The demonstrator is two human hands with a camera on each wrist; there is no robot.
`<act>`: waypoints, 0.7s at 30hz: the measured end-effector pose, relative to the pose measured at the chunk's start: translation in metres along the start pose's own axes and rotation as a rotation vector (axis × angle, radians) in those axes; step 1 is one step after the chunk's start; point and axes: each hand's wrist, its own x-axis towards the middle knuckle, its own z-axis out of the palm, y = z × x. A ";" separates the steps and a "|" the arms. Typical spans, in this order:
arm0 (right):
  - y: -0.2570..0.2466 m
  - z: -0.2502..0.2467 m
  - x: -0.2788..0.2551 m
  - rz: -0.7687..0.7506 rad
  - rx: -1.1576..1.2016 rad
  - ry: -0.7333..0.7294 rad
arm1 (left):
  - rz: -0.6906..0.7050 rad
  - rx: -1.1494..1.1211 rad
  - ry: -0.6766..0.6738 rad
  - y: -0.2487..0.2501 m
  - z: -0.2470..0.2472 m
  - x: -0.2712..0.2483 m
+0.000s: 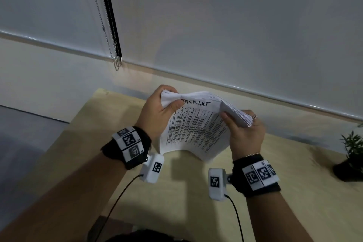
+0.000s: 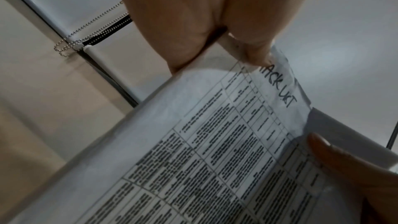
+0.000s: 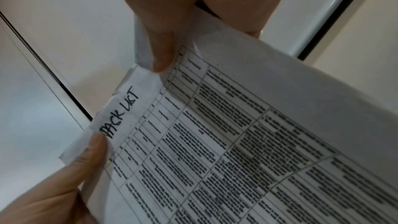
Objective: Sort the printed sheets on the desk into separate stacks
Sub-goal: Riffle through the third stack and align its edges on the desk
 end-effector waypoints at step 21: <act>0.006 -0.005 0.007 0.031 0.022 -0.088 | -0.137 -0.163 -0.046 -0.015 -0.009 -0.004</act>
